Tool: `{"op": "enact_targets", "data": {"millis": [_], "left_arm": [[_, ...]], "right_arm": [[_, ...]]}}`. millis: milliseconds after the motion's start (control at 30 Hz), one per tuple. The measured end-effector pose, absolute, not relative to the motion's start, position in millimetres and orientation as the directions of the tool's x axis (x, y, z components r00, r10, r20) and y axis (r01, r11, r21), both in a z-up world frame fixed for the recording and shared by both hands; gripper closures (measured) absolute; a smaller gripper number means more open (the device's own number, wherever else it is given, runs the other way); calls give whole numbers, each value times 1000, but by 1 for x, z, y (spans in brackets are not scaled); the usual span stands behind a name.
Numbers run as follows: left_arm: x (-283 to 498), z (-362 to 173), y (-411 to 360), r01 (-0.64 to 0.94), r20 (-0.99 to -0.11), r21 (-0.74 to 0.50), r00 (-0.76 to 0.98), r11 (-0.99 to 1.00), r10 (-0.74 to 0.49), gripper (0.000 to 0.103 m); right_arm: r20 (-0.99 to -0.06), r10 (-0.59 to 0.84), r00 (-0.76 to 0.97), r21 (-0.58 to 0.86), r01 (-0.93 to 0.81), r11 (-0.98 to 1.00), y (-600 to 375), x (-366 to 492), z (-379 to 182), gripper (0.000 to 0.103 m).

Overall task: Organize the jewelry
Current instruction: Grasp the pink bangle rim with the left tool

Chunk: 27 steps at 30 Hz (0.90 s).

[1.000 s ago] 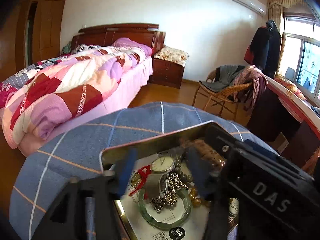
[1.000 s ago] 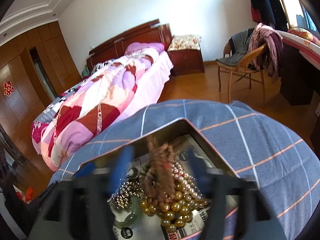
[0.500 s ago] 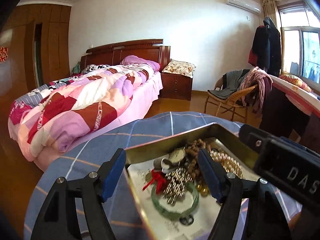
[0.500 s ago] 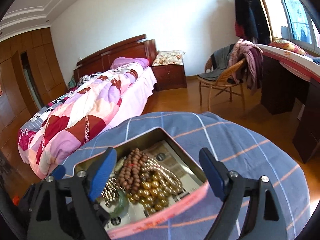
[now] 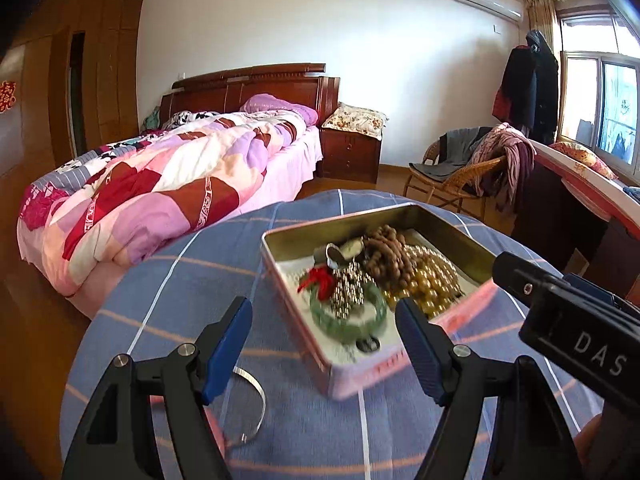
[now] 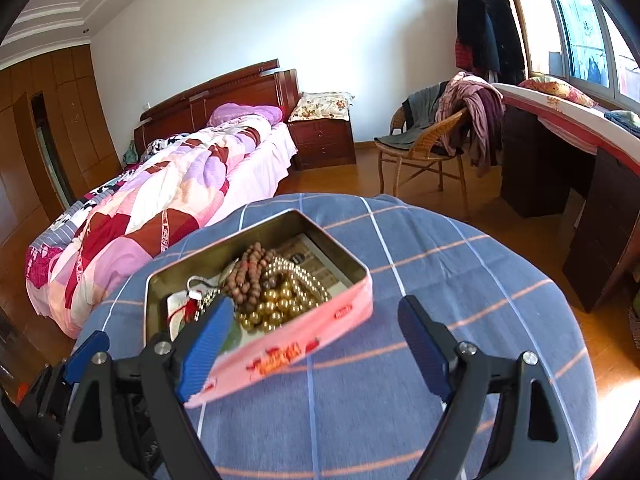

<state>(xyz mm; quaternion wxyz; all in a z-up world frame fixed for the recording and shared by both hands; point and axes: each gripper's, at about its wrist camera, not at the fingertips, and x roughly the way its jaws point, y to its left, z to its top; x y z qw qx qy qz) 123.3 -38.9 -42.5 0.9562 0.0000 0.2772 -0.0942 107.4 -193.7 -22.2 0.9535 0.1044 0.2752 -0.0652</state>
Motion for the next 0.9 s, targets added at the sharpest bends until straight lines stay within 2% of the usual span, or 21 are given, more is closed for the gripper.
{"op": "enact_targets", "data": {"millis": [900], "left_arm": [[54,-47,0,229,-603,-52,769,972,-214,29]], "right_arm": [[-570,-56,820,74,119,990,-161,44,-29,16]]}}
